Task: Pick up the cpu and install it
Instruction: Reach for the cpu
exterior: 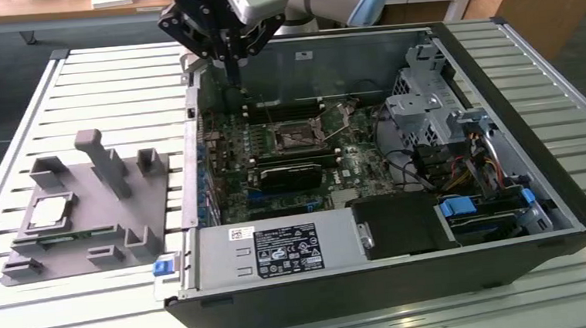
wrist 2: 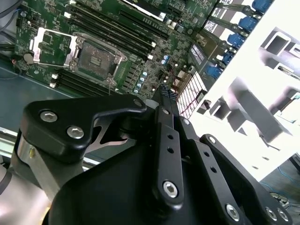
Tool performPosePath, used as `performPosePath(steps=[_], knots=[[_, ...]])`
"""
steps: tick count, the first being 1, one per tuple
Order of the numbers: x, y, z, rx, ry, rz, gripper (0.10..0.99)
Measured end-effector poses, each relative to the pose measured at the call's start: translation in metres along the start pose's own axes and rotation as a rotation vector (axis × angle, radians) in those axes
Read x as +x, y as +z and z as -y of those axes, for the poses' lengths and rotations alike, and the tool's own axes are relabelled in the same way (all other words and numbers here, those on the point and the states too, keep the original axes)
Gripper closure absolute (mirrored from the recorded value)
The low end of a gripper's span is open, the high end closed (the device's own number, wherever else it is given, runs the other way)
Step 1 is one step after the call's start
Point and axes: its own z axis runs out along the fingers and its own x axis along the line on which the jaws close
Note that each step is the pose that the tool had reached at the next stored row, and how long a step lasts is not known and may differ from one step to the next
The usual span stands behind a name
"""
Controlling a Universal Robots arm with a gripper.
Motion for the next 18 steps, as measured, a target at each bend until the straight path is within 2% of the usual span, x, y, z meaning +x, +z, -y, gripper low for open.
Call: performPosePath(steps=[18], knots=[[0.0092, 0.0000, 0.0007, 0.000, 0.000, 0.0000, 0.980]])
